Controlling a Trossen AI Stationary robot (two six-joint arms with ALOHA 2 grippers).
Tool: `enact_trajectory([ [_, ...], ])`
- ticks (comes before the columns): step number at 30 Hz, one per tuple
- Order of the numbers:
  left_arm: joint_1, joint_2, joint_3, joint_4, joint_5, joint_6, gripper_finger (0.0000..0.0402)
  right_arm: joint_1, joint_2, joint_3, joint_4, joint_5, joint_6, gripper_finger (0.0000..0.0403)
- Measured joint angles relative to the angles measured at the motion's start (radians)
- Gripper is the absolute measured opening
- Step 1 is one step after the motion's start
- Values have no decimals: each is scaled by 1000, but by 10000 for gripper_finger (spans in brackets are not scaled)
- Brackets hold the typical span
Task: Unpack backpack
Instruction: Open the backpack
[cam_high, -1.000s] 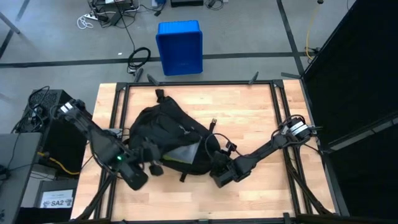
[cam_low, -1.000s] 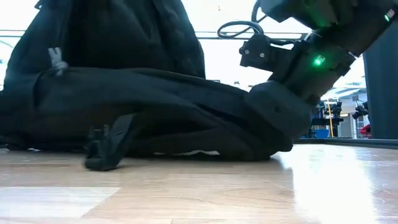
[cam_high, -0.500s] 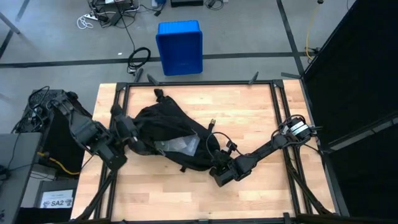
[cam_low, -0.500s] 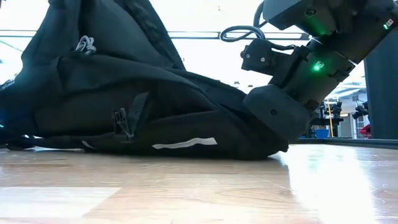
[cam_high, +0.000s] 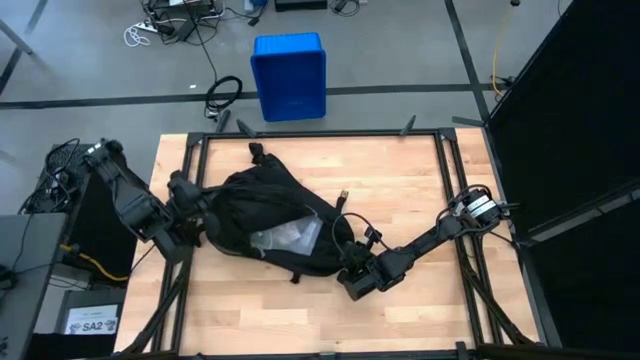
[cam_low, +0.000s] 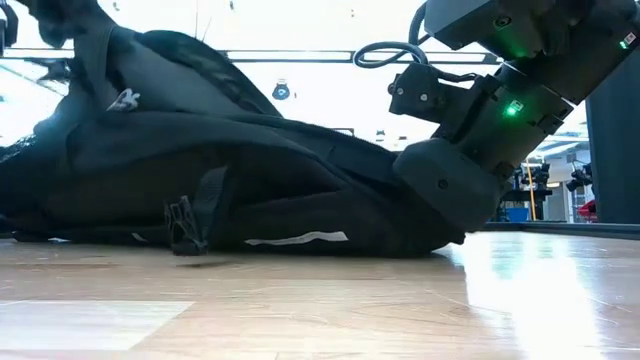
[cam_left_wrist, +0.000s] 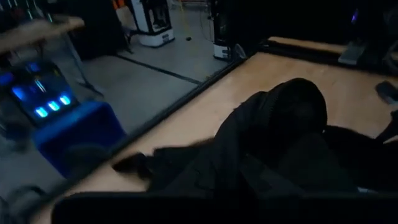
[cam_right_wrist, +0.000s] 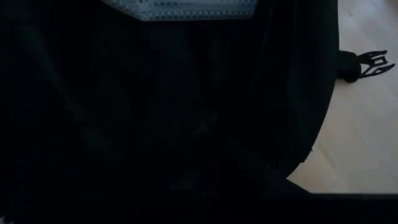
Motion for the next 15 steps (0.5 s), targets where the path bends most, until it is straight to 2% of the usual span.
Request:
enact_trajectory([
  [3, -10, -64, -61, 137, 6, 30, 0, -8, 0, 0, 0, -1, -1, 1],
  [7, -15, -77, -66, 272, 13, 233, 10, -20, 0, 0, 6, -7, -15, 1],
  [11, -15, -76, 4, 320, 19, 470, 31, -23, 0, -1, 20, -15, -36, 1],
  [15, -15, -75, 106, 336, 31, 638, 54, -22, 0, -2, 24, -14, -36, 0],
])
